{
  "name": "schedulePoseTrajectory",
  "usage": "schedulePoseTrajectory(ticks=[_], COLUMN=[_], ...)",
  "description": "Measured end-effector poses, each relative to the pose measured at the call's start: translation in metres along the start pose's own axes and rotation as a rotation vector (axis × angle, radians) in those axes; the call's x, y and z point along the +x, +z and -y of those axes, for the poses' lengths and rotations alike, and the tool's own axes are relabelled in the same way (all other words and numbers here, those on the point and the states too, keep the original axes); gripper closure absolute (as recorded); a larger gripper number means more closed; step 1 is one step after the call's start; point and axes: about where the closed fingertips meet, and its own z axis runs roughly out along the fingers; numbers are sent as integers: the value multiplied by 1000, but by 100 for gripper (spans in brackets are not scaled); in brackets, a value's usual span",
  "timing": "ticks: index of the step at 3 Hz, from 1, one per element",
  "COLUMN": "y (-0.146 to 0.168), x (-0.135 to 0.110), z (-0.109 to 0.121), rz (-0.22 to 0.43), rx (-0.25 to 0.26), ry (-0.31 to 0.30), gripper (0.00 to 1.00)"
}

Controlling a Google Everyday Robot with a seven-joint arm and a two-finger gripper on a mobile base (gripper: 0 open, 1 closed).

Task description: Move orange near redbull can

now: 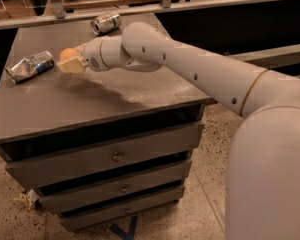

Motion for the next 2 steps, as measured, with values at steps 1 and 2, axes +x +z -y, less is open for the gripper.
schedulePoseTrajectory(ticks=[1, 2], y=[37, 47], x=[-8, 0], z=[3, -4], rz=[-1, -12], rx=[43, 40], ry=[12, 18], gripper=[100, 100])
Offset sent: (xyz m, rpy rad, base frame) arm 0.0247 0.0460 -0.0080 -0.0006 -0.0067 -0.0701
